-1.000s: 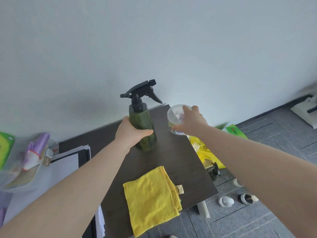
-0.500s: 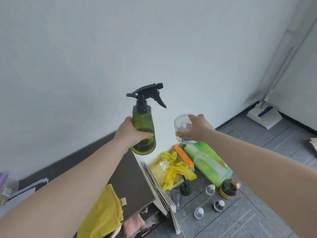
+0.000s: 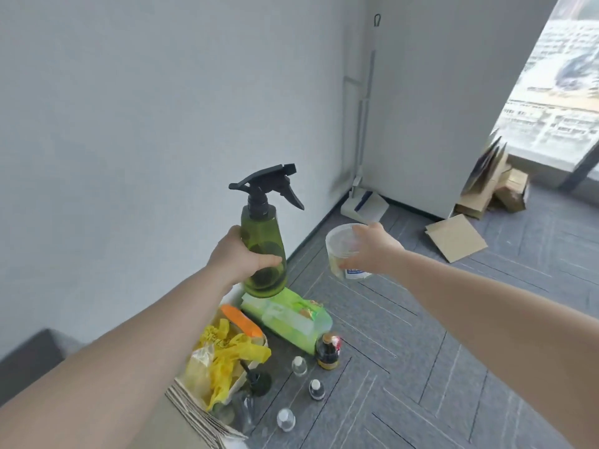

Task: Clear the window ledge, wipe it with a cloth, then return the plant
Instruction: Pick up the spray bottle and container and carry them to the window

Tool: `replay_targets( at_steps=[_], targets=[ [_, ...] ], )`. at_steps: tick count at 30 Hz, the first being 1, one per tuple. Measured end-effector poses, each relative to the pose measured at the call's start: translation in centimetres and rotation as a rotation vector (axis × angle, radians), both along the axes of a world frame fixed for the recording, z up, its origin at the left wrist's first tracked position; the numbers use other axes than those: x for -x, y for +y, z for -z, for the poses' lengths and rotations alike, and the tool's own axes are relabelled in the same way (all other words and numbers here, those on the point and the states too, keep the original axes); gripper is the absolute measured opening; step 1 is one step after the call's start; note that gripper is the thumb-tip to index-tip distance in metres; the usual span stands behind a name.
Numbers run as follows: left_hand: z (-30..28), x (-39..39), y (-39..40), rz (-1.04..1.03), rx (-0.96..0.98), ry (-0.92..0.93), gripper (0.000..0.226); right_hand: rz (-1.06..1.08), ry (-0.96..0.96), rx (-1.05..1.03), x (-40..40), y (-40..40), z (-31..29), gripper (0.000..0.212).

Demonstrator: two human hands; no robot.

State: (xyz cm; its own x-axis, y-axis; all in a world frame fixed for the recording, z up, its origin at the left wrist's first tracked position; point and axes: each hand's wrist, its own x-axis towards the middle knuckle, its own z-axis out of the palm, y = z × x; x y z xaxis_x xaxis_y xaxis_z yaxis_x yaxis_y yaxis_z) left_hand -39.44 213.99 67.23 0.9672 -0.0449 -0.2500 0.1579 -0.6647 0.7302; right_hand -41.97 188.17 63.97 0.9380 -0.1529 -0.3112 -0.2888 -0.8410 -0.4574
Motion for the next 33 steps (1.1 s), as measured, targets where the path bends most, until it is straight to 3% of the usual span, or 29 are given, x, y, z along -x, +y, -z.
replay_targets(
  at_steps=[3, 15, 19, 23, 31, 33],
  targets=[
    [0.4, -0.7, -5.6, 0.088, -0.023, 0.011, 0.084, 0.108, 0.003, -0.031, 1.4, -5.6, 0.1, 0.082],
    [0.9, -5.0, -26.7, 0.512, -0.015, 0.005, 0.059, 0.465, 0.014, 0.006, 6.7, -22.0, 0.7, 0.086],
    [1.4, -7.7, -33.6, 0.662, 0.003, 0.009, 0.065, 0.601, 0.041, 0.027, 7.1, -26.8, 0.4, 0.080],
    [0.9, -10.5, -40.7, 0.805, 0.016, 0.010, 0.063, 0.730, 0.062, 0.076, 7.0, -31.8, -1.0, 0.087],
    [1.5, -12.9, -54.7, 0.982, 0.058, 0.060, 0.051, 0.951, 0.036, 0.062, 8.8, -40.5, -1.0, 0.086],
    [2.0, -12.9, -58.5, 1.003, 0.049, 0.078, 0.061, 1.002, 0.063, 0.054, 9.6, -43.1, -0.2, 0.081]
  ],
)
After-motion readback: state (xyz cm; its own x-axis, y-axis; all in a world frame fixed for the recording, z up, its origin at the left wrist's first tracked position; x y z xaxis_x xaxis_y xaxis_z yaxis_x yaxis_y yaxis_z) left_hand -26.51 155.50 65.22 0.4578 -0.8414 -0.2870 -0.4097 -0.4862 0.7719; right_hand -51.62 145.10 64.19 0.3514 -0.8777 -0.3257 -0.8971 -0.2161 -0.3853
